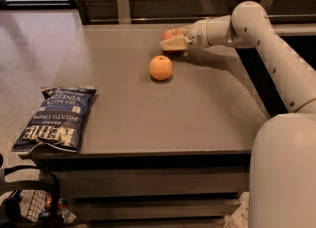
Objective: Move apple near blue chip bag
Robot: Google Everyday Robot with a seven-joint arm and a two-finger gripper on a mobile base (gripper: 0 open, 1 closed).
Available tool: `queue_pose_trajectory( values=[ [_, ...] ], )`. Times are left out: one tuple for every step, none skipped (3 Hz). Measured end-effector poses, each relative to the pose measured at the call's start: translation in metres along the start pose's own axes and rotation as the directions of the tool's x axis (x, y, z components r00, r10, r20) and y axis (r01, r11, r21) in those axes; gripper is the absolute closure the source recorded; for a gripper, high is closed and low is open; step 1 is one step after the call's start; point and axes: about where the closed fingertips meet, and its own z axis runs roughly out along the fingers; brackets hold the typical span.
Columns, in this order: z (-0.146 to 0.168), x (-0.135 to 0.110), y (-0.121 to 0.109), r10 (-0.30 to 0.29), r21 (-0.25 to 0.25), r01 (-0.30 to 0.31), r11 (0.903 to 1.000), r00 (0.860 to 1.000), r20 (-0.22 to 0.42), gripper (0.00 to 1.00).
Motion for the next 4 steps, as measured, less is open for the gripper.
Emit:
queue_pose_trajectory(
  values=[
    [-0.023, -0.017, 0.010, -0.044, -0.002, 0.044, 0.9990, 0.999, -0.008, 1.00],
    [-0.054, -0.040, 0.026, -0.094, -0.003, 0.094, 0.9956, 0.996, -0.005, 1.00],
    [-0.079, -0.055, 0.046, -0.130, -0.015, 0.130, 0.9914, 0.991, -0.013, 1.00],
    [-0.097, -0.064, 0.072, -0.151, -0.055, 0.151, 0.9870, 0.988, -0.007, 1.00]
  ],
)
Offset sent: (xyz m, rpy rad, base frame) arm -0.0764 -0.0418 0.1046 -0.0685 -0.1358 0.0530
